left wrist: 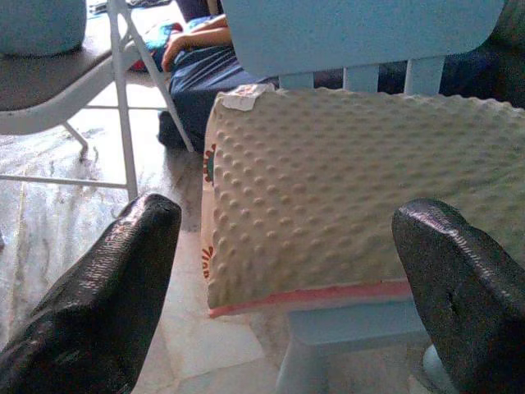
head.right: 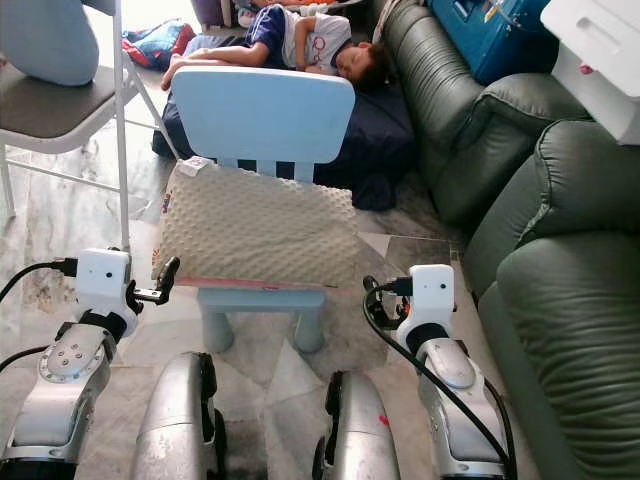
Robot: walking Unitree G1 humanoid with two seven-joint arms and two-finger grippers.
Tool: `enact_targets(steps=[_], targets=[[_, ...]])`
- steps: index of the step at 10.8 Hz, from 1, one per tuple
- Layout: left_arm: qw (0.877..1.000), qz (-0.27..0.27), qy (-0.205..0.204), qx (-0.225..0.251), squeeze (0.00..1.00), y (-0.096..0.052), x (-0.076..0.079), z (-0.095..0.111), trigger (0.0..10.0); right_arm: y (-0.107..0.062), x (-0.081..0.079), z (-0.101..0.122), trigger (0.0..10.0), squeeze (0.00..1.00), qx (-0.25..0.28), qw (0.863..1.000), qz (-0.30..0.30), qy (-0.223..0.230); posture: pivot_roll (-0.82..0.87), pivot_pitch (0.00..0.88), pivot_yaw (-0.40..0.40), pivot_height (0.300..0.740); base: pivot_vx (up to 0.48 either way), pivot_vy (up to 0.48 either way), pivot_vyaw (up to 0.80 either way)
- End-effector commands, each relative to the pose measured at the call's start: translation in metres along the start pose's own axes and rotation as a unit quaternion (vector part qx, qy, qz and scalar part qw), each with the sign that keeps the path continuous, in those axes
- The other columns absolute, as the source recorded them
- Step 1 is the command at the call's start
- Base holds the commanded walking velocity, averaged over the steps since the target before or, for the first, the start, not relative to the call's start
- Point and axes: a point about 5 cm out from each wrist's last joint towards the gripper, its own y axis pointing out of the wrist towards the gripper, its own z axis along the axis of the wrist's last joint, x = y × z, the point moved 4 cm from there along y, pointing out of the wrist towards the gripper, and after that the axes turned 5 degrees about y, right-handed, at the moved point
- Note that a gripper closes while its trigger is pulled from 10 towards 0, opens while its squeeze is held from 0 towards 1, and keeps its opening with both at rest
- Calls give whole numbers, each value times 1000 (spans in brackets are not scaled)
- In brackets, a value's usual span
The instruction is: Move the pillow to the sofa
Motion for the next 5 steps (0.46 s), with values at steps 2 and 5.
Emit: enact_targets(steps=[2, 5], targets=[[1000, 3, 2, -9, 0, 0, 0, -5, 10000, -1, 2, -1, 10000, 0, -1, 1000, -2, 0, -18, 143, -87, 563, 0, 0, 0], [1000, 3, 2, -8, 0, 1, 1, -4, 10000, 0, 0, -1, 10000, 0, -2, 1000, 7, -6, -21, 149, -88, 563, 95, 0, 0]])
